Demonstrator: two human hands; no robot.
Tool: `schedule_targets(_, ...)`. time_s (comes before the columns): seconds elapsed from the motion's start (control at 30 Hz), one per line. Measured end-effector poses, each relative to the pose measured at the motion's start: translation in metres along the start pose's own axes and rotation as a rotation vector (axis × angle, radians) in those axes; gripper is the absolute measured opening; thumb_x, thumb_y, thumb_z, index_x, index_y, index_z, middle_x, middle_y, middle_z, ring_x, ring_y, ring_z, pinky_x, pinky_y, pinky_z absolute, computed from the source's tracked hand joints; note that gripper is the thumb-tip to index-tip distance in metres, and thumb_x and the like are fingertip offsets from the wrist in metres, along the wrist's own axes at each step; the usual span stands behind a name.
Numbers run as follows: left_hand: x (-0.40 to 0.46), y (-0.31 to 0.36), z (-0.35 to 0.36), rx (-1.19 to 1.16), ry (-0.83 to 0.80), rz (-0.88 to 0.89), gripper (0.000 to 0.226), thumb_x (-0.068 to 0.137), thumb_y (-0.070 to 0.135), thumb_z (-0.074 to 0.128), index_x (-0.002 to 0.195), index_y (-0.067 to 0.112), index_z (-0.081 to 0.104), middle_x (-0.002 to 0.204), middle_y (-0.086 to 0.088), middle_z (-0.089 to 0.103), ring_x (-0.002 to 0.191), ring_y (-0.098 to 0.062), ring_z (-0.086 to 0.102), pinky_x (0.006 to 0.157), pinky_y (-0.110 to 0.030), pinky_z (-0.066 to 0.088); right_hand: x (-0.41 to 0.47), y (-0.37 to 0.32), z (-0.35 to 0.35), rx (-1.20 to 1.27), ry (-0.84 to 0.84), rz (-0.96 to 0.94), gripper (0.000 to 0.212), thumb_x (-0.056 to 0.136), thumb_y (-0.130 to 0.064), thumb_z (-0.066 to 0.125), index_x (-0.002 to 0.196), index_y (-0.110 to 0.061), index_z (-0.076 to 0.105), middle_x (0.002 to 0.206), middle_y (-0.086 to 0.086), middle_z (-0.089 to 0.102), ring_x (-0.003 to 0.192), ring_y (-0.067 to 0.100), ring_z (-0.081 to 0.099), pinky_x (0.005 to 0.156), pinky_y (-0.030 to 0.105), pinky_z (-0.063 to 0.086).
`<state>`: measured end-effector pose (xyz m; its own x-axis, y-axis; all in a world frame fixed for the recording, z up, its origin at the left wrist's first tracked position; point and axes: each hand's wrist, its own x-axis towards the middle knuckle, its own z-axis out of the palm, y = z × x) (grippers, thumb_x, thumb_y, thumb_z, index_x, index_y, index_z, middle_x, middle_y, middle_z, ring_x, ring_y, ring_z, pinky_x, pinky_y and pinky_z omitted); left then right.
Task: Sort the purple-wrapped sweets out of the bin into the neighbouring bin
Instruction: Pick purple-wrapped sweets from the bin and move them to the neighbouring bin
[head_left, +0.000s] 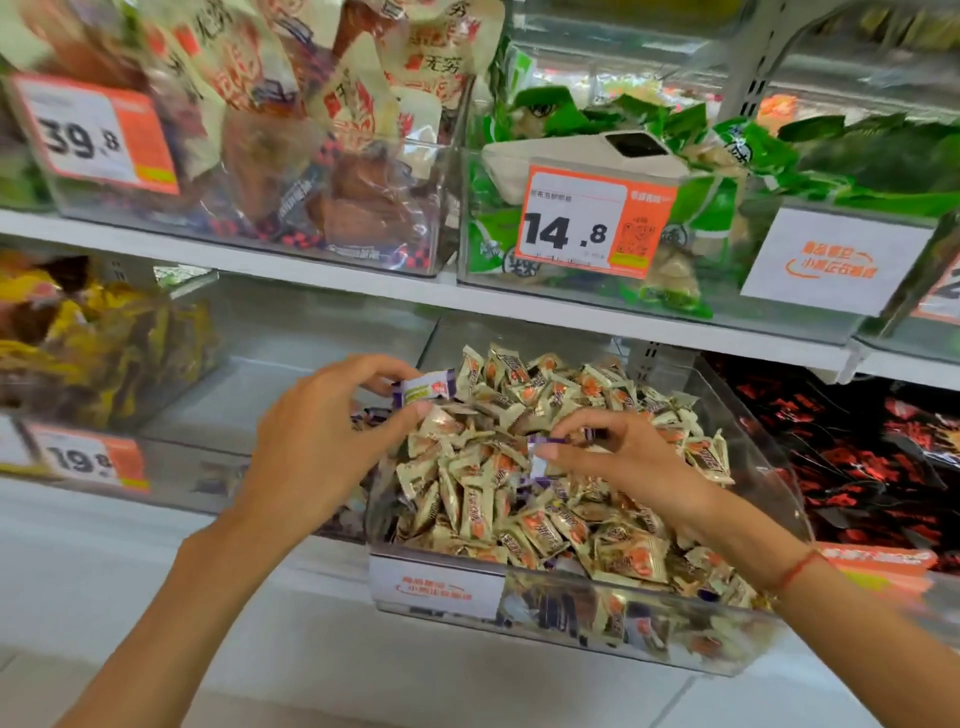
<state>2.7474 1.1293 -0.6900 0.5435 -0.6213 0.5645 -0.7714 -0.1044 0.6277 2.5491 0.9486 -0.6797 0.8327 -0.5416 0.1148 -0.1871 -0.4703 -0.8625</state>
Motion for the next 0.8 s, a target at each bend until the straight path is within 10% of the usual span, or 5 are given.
schedule_targets(0.23,-0.006,-0.061,-0.023,0.233,0.227,-0.231,0.017,0.085,0.035,0.067,0.101,0.032,0.064,0.087,0.012,0.060,0.088,-0.014,0.061,0.064,-0.031,0.041,0.051,-0.052,0.089,0.115,0.048,-0.240,0.007,0.083,-0.020,0.073,0.083,-0.017,0.067,0.073,-0.017,0.062,0.063,0.005,0.057,0.059,0.017,0.045)
schedule_targets(0.57,-0.006,-0.081,0.005,0.358,0.026,-0.216,0.029,0.092,0.024,0.059,0.121,0.020,0.063,0.116,-0.001,0.066,0.106,-0.025,0.059,0.080,-0.039,0.048,0.112,-0.054,0.132,-0.789,-0.158,-0.278,0.030,0.097,-0.024,0.049,0.124,-0.031,0.062,0.135,0.001,0.054,0.123,0.025,0.049,0.101,0.036,0.029)
schedule_targets(0.8,-0.005,-0.063,-0.001,0.307,-0.007,-0.139,0.033,0.094,0.020,0.057,0.127,0.022,0.061,0.138,0.003,0.052,0.125,-0.020,0.050,0.100,-0.040,0.042,0.048,-0.046,0.082,-0.590,-0.032,-0.419,0.027,0.098,-0.025,0.052,0.122,-0.026,0.064,0.127,-0.006,0.062,0.116,0.010,0.055,0.105,0.028,0.035)
